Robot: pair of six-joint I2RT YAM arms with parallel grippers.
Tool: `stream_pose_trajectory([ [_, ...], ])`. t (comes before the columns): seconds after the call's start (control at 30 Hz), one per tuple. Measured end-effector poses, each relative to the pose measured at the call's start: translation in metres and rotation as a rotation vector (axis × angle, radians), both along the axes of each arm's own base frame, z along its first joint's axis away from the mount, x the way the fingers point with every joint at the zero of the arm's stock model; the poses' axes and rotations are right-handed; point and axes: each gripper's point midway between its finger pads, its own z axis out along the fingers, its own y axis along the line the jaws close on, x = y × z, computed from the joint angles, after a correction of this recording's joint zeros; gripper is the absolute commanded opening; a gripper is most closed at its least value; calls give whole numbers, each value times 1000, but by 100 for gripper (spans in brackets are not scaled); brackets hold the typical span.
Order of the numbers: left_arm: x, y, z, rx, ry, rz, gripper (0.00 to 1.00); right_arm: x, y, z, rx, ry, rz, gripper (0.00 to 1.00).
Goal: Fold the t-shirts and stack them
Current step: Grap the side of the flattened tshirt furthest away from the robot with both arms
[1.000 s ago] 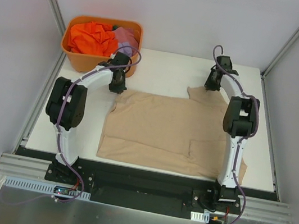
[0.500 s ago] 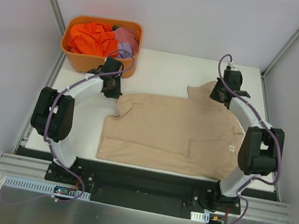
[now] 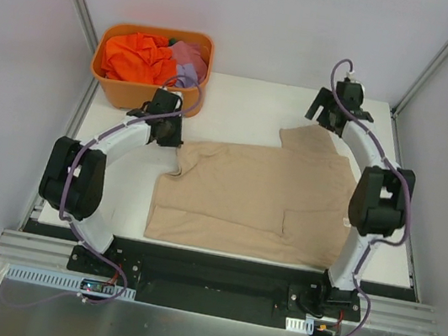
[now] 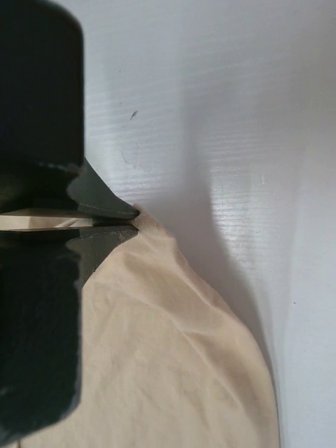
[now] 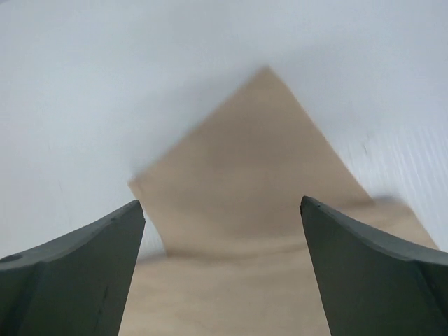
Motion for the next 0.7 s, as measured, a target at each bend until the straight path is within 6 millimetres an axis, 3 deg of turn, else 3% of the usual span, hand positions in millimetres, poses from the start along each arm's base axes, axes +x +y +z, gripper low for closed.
stream_pose_trajectory([
  [0.1,5,-2,-1,0,-1,-5,0,57,-2,-2,29,-36,-50,96],
  [0.2,8,-3,-4,4,4,-14,0,97,-10,-19,51,-31,-91,96],
  [0.33,11,-4,-9,9,13,-24,0,132,-20,-53,75,3,-127,96],
  [0.5,13,-5,-12,9,21,-27,0,125,-29,-99,62,109,-151,98],
  [0.7,13,-8,-16,0,34,-36,0,118,-14,-99,96,147,-123,88],
])
